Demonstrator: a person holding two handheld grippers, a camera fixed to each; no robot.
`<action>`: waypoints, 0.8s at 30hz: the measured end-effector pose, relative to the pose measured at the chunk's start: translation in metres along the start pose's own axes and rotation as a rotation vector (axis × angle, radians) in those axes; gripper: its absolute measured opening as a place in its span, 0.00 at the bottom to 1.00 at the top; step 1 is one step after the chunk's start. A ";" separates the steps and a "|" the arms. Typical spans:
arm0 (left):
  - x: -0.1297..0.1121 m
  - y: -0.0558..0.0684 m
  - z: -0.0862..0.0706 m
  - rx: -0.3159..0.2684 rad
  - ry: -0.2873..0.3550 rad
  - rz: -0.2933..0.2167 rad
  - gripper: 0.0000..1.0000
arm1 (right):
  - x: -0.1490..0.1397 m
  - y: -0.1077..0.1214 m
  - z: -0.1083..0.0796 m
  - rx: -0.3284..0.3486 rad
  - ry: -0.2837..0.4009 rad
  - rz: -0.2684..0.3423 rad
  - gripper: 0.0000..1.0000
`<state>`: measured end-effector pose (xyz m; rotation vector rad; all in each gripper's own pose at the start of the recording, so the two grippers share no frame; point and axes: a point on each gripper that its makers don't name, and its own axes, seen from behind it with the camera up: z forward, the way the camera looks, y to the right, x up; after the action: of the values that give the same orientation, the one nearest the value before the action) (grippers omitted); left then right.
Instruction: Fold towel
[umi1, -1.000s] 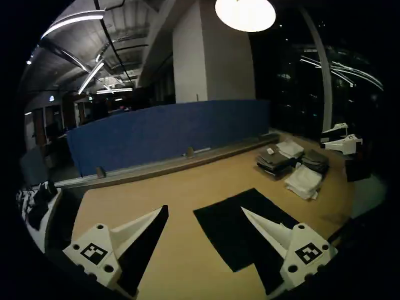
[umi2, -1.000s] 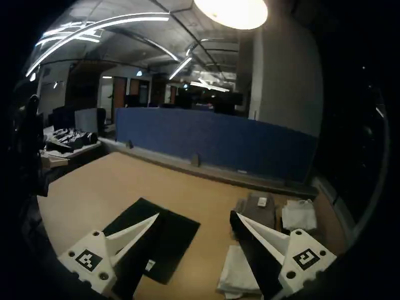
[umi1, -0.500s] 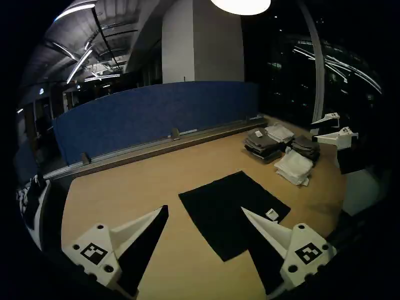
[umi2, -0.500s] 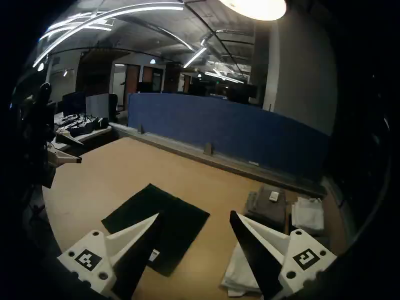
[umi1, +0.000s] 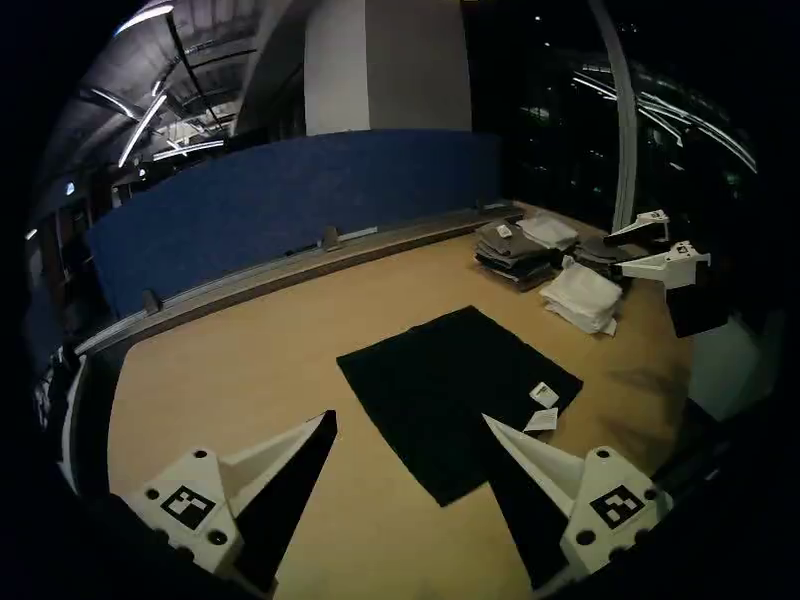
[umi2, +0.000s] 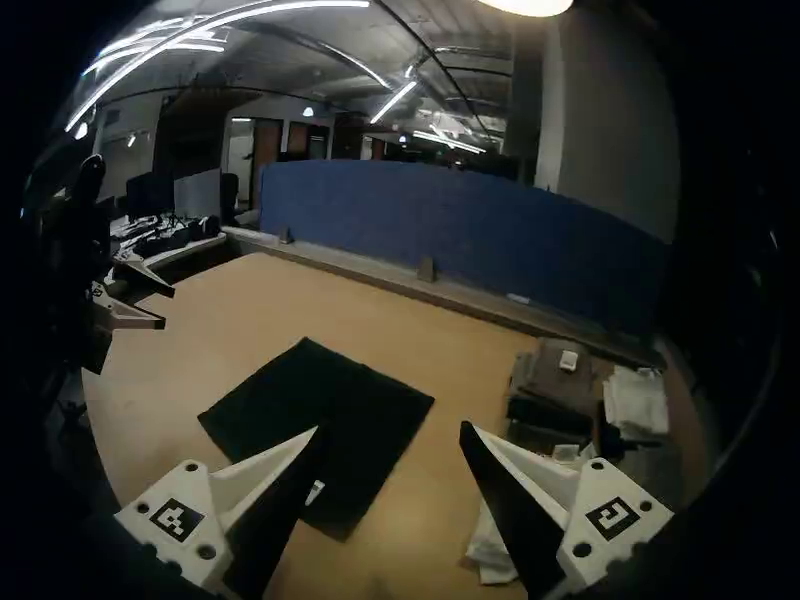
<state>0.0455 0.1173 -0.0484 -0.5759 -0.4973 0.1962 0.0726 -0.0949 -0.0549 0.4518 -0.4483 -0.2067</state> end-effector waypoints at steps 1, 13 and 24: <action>-0.006 0.003 0.004 -0.005 -0.005 0.003 0.97 | -0.005 -0.002 0.002 0.004 -0.003 0.002 1.00; -0.071 0.026 0.046 -0.066 -0.101 0.034 0.97 | -0.062 -0.022 0.030 0.031 -0.067 0.014 1.00; -0.110 0.033 0.067 -0.094 -0.173 0.055 0.97 | -0.107 -0.036 0.047 0.060 -0.146 0.011 1.00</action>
<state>-0.0844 0.1415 -0.0618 -0.6679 -0.6613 0.2778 -0.0470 -0.1134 -0.0732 0.4951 -0.6012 -0.2170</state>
